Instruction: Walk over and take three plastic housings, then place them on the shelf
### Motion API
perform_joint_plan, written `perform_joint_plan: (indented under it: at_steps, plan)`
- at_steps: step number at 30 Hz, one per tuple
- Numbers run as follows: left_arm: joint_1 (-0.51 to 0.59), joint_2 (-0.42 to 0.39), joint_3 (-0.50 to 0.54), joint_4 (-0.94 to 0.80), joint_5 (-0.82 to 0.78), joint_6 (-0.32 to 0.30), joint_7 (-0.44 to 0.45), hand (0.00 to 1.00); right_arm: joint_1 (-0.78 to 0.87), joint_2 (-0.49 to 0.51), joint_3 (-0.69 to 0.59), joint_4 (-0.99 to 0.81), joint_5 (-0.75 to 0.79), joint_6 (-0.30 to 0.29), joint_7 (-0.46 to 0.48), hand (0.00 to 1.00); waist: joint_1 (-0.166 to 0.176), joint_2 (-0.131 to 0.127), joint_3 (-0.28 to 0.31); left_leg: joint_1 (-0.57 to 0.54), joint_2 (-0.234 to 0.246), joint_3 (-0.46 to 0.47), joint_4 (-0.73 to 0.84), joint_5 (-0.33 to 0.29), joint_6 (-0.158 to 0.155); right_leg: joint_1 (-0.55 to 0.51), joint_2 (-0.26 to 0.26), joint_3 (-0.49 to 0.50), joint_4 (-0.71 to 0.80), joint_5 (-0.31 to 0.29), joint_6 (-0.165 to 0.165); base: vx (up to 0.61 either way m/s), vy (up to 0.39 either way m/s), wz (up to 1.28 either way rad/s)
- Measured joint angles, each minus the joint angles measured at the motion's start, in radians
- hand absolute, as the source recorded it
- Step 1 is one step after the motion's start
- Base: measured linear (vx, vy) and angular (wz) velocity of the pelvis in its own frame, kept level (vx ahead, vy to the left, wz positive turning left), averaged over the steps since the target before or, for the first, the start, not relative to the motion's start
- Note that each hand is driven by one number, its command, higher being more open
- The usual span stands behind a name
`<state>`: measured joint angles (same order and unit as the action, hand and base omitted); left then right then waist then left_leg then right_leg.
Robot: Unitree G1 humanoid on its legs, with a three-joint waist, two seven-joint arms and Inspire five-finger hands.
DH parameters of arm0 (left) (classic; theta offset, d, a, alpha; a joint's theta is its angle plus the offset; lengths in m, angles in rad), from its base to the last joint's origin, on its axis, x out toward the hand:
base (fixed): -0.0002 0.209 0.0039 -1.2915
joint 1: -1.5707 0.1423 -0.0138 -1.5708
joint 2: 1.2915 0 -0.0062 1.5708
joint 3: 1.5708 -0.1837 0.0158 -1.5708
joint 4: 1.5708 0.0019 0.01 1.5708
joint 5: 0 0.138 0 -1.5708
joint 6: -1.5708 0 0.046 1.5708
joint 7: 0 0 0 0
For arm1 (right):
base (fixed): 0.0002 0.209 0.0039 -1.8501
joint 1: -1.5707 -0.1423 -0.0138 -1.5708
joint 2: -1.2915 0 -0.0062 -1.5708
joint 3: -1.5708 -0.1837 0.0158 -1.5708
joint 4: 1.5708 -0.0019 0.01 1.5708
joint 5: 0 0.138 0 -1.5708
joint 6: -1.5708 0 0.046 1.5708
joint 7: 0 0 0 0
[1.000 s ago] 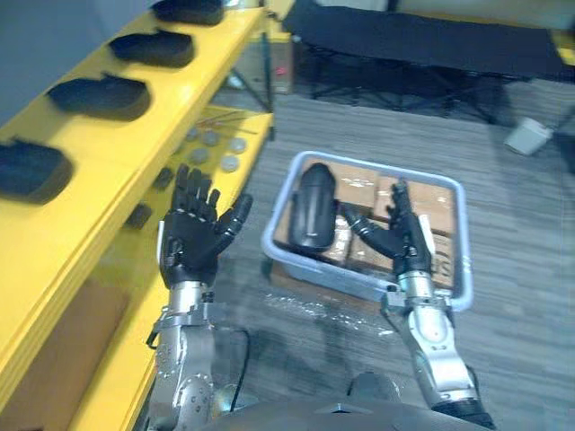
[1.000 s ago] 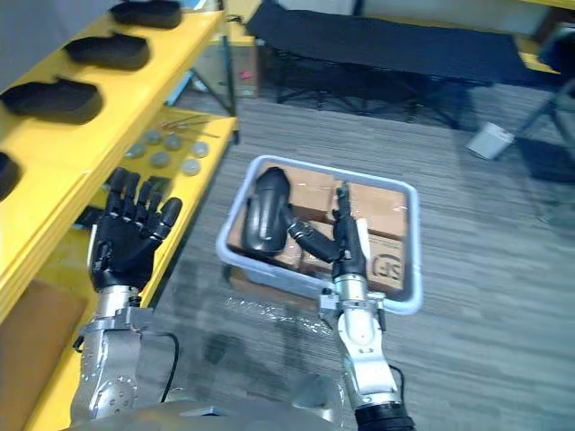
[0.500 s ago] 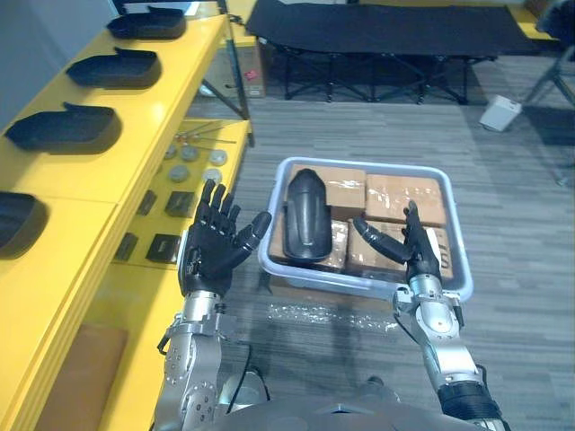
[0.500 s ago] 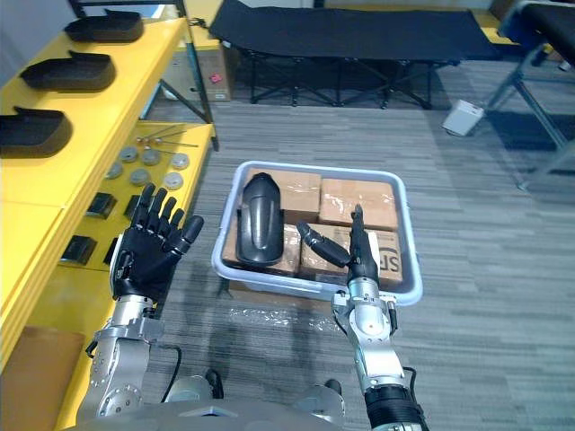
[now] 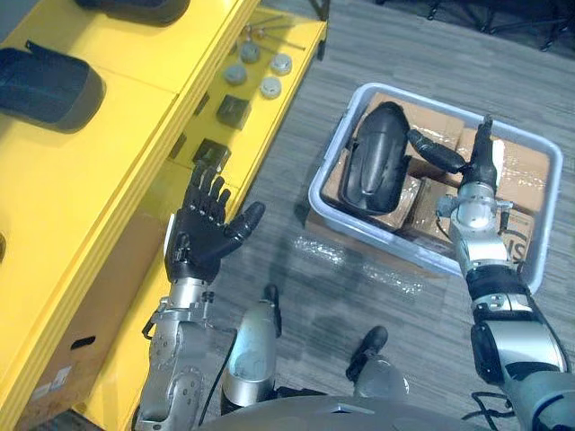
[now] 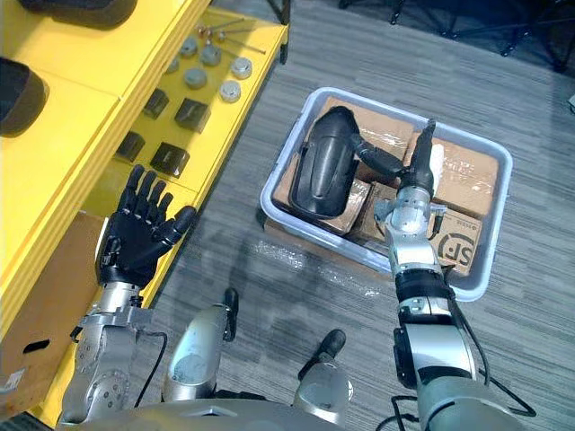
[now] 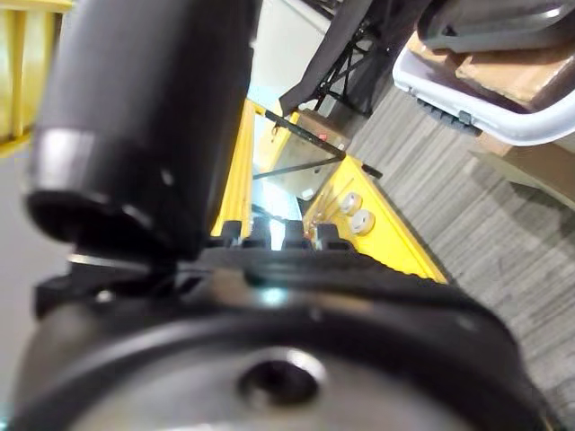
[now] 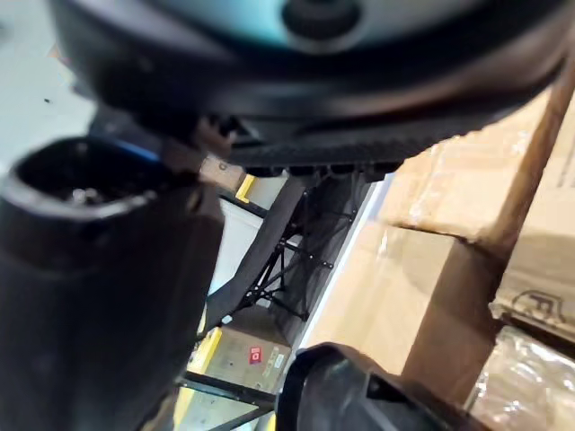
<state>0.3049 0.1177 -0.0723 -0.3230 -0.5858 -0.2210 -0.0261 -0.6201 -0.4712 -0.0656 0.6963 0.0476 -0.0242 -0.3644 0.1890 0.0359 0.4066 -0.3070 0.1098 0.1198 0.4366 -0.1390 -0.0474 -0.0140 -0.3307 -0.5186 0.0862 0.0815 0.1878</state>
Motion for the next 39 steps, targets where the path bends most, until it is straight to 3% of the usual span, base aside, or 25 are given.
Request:
perform_joint_plan:
  at_steps: [3,7,13,14,17,22,28,33,37,39]
  plan:
    - [-0.009,0.0,0.0,0.0,0.0,-0.012,0.0,1.0,-0.063,-0.009,0.0,0.05,0.001,0.029,-0.003,1.0,0.001,-0.001,0.04,-0.011,-0.004,-0.007,0.005,0.001,0.001,-0.002,-0.001,-0.009,0.001,0.0,0.0,-0.04,0.016,0.11]
    - [-0.037,0.002,-0.012,0.006,-0.002,-0.018,0.002,1.0,-0.124,-0.045,0.034,0.12,0.001,0.077,0.011,1.0,0.009,0.002,0.049,-0.063,-0.004,-0.019,0.017,0.007,0.009,-0.038,-0.001,-0.022,0.002,0.003,0.0,-0.03,0.02,0.1]
    - [-0.092,0.006,-0.053,0.052,-0.015,-0.025,0.015,1.0,-0.21,-0.083,0.102,0.208,-0.007,0.151,0.031,1.0,0.034,0.028,0.083,-0.097,0.004,-0.031,0.037,0.009,0.012,-0.068,0.001,-0.022,0.021,0.003,-0.001,-0.03,0.014,0.02]
    - [-0.091,0.006,-0.059,0.067,-0.033,-0.025,0.02,1.0,-0.223,-0.083,0.112,0.223,-0.014,0.156,0.03,0.0,0.037,0.029,0.084,-0.103,0.005,-0.031,0.042,0.009,0.012,-0.074,0.001,-0.021,0.027,0.001,-0.003,-0.04,0.014,0.0]
    - [-0.109,0.008,-0.082,0.119,-0.039,-0.027,0.038,1.0,-0.258,-0.089,0.133,0.287,-0.053,0.171,0.031,0.0,0.05,0.033,0.086,-0.107,0.006,-0.033,0.045,0.009,0.012,-0.083,0.0,-0.022,0.036,-0.005,-0.012,-0.07,0.019,-0.02]
    - [-0.137,0.01,-0.113,0.171,-0.053,-0.041,0.051,1.0,-0.356,-0.201,0.216,0.395,-0.192,0.188,0.028,0.0,0.068,0.058,0.097,-0.141,0.003,-0.037,0.017,0.03,0.003,-0.121,-0.002,-0.03,0.037,-0.009,-0.02,-0.1,-0.001,0.01]
    - [-0.135,0.012,-0.125,0.197,-0.076,-0.066,0.057,1.0,-0.392,-0.262,0.283,0.43,-0.32,0.264,0.021,0.0,0.084,0.067,0.099,-0.137,0.005,-0.067,-0.041,0.087,-0.01,-0.123,0.018,-0.062,0.034,-0.009,-0.023,-0.03,-0.058,0.12]
    - [-0.133,0.012,-0.125,0.188,-0.071,-0.072,0.089,1.0,-0.36,-0.21,0.306,0.438,-0.36,0.302,0.02,0.0,0.084,0.079,0.103,-0.081,0.011,-0.057,-0.082,0.099,-0.013,-0.094,0.017,-0.06,0.034,-0.013,-0.029,0.02,-0.014,-0.03]
    - [-0.093,0.009,-0.067,0.096,-0.071,-0.083,0.127,1.0,-0.189,-0.139,0.267,0.275,-0.362,0.302,0.007,0.0,0.076,0.076,0.105,-0.003,0.017,-0.041,-0.125,0.103,-0.02,-0.046,0.02,-0.062,0.038,-0.024,-0.045,0.03,-0.014,-0.08]
    - [-0.041,-0.005,0.034,0.003,-0.072,-0.084,0.133,1.0,-0.014,-0.067,0.173,0.117,-0.402,0.303,-0.006,0.0,0.052,0.065,0.111,0.08,0.017,-0.037,-0.166,0.106,-0.026,0.016,0.02,-0.071,0.043,-0.03,-0.054,0.04,-0.034,-0.02]
